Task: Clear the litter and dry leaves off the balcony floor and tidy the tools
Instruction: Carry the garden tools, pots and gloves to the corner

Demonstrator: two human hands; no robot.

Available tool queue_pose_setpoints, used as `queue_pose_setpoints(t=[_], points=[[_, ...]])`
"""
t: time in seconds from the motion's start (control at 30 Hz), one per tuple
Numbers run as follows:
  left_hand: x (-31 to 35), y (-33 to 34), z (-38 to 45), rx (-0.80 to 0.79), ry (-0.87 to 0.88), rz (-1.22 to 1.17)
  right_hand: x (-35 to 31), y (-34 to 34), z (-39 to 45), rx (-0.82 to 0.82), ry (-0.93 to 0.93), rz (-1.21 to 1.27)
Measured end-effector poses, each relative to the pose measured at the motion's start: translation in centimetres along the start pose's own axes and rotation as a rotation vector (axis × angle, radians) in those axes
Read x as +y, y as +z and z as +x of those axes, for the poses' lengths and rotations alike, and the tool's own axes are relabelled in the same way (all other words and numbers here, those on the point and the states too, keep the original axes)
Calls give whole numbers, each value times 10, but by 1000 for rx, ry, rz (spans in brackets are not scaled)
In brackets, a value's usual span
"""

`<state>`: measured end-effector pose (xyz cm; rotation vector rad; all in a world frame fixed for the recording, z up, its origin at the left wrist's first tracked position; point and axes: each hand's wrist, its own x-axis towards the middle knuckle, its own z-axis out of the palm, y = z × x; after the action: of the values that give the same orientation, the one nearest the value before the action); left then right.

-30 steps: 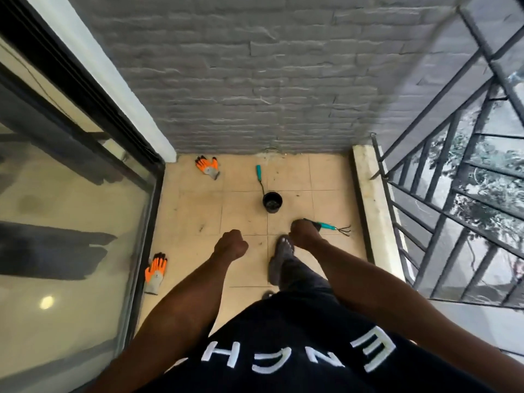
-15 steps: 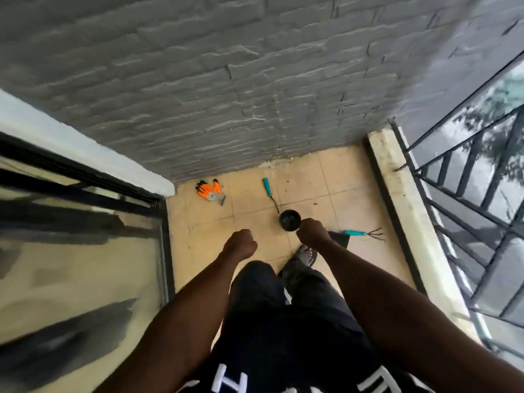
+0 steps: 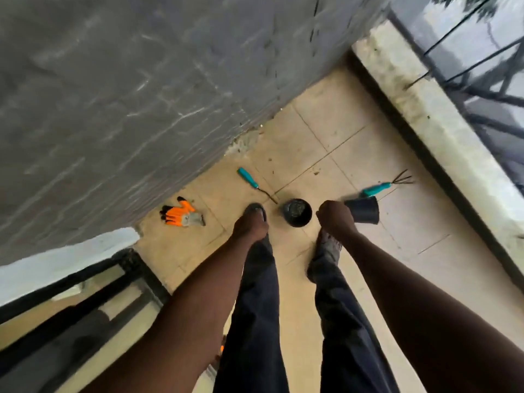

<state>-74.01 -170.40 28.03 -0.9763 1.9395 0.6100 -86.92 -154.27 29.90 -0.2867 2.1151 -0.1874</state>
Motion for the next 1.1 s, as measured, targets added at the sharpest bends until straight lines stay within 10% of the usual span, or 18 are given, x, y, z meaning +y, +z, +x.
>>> queue_pose_setpoints(t=[0.3, 0.57, 0.87, 1.1], points=[[-42, 94, 304, 164, 259, 568, 9, 126, 251, 137, -41, 112], [-50, 139, 388, 324, 390, 886, 52, 168, 322, 152, 5, 170], [72, 118, 369, 224, 252, -191, 141, 90, 323, 484, 423, 555], [200, 150, 386, -2, 408, -288, 257, 53, 403, 591, 1044, 827]])
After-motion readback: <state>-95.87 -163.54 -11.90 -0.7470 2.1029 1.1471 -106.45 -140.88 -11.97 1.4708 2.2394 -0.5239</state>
